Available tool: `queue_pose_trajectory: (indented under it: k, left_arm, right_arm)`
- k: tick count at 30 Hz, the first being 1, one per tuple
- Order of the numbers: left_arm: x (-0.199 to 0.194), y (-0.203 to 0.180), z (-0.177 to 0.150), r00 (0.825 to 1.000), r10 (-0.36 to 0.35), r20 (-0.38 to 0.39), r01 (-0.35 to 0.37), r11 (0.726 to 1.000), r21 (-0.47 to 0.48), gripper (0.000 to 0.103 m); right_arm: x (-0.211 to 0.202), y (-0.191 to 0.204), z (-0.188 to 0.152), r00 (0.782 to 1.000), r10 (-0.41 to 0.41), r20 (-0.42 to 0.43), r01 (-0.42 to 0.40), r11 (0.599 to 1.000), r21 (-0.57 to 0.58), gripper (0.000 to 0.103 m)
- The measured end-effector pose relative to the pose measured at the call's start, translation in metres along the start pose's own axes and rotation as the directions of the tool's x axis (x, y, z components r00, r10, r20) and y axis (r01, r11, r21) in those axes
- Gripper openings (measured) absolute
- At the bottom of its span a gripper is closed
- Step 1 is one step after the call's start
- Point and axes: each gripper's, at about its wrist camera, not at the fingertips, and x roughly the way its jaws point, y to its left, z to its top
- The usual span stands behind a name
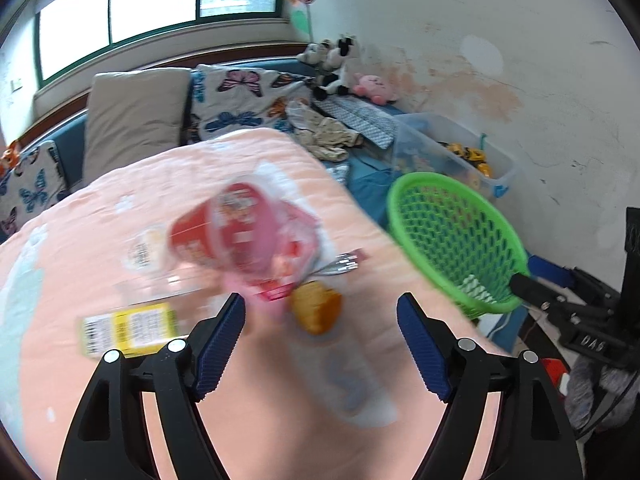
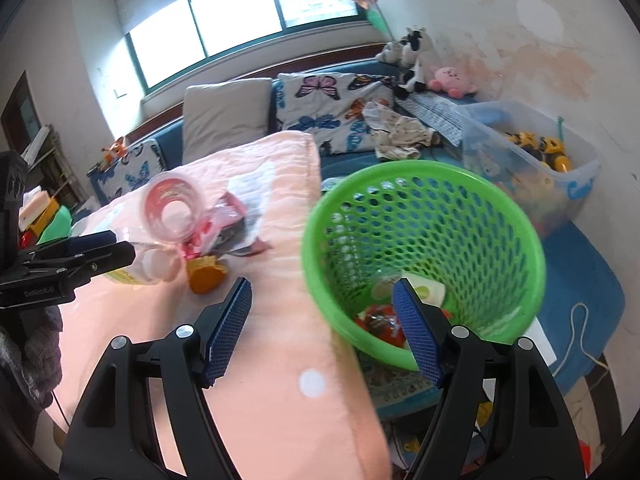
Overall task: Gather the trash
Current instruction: 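Grasp the orange cake piece with the right gripper while the left gripper grasps the clear plastic cup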
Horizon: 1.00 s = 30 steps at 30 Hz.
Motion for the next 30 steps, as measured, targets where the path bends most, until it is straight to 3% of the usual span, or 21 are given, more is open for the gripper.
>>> queue_pose_trajectory:
  k: [10,19,30]
  left_arm:
    - [-0.021,0.077,-0.017,0.994,0.107,-0.006,-0.107,0.990,-0.091,0.078]
    - [-0.028,0.116,-0.028,0.990,0.141,-0.016,-0.142,0.981,-0.131,0.078]
    - [-0.019,0.139,-0.035,0.990,0.138,-0.038,-0.142,0.977,-0.157,0.078]
  right_arm:
    - [0.020,0.043,0.009,0.996,0.077,-0.042,-0.079,0.996,-0.047,0.073]
    - [0.064,0.091,0.010,0.985,0.128,-0.119,-0.142,0.983,-0.115,0.073]
    - [0.121,0.124,0.000,0.972,0.101,-0.211,-0.141,0.973,-0.184,0.066]
